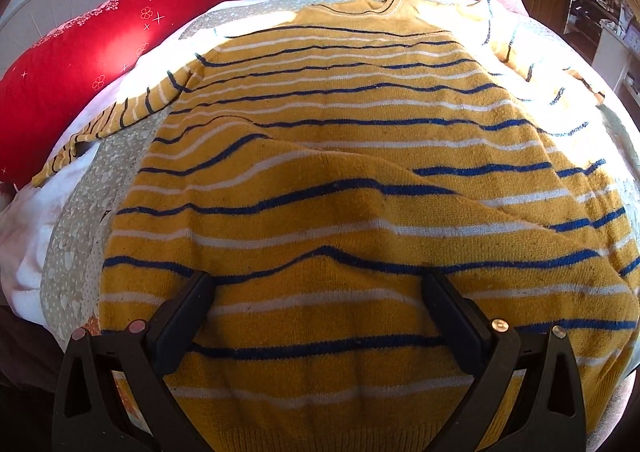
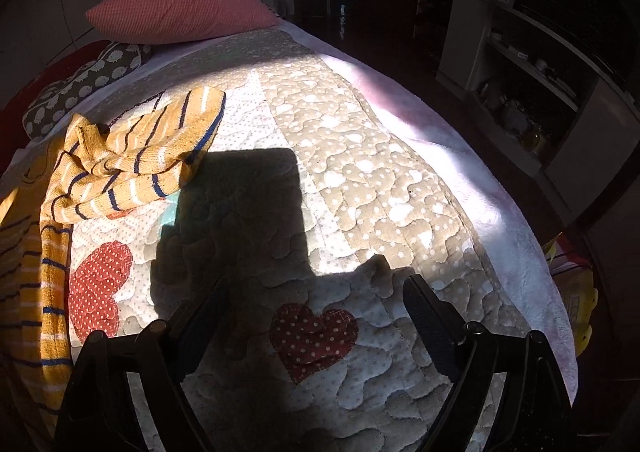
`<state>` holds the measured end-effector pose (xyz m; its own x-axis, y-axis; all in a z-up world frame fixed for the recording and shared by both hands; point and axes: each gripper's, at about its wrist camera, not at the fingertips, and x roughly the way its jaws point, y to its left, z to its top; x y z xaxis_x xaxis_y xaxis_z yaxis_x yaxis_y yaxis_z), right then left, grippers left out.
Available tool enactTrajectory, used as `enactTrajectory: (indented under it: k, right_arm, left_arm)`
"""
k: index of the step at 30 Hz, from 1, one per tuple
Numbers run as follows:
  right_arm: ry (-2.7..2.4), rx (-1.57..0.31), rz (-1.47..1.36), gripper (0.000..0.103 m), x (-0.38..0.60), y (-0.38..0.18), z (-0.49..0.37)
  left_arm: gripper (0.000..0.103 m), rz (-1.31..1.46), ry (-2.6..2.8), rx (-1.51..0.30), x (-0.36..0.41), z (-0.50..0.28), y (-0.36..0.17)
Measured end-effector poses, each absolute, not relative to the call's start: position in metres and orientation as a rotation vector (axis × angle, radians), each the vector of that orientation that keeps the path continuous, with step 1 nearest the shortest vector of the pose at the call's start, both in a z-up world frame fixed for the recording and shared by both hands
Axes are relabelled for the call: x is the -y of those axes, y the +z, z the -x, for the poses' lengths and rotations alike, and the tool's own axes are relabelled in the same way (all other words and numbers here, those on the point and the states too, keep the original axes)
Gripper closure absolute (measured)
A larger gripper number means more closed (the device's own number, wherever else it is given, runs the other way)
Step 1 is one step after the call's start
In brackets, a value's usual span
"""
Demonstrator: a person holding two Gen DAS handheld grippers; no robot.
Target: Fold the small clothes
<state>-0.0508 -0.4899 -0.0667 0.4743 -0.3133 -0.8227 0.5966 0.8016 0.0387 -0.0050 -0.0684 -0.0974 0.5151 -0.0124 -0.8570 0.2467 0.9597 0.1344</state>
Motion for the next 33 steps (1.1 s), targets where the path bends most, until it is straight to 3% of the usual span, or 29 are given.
enactTrajectory:
  k: [8, 13, 18, 20, 21, 22, 33]
  right_arm:
    - [-0.292, -0.801, -0.255, 0.012, 0.440, -0.014, -0.007]
    - [-0.165, -0.853, -0.161, 0.025, 0.409, -0.024, -0.069]
    - [-0.159, -0.912, 0.000, 0.028, 0.388, -0.043, -0.122]
    - [-0.184, -0.941, 0.056, 0.033, 0.385, -0.054, -0.139]
    - [-0.196, -0.955, 0.076, 0.042, 0.385, -0.059, -0.148]
    - [-0.197, -0.969, 0.071, 0.045, 0.387, -0.063, -0.155]
    - [-0.078, -0.885, -0.241, 0.045, 0.406, -0.052, -0.169]
  left_arm:
    - [0.000, -0.250, -0.161, -0.995, 0.068, 0.009, -0.097]
    - [0.000, -0.246, -0.166, -0.990, 0.068, 0.010, -0.097]
    - [0.000, -0.240, -0.172, -0.994, 0.068, 0.009, -0.097]
    - [0.000, -0.241, -0.174, -0.994, 0.067, 0.008, -0.097]
    - [0.000, -0.241, -0.175, -0.995, 0.067, 0.007, -0.097]
    - [0.000, -0.240, -0.175, -0.996, 0.067, 0.007, -0.097]
    - [0.000, -0.240, -0.175, -0.998, 0.065, 0.006, -0.098]
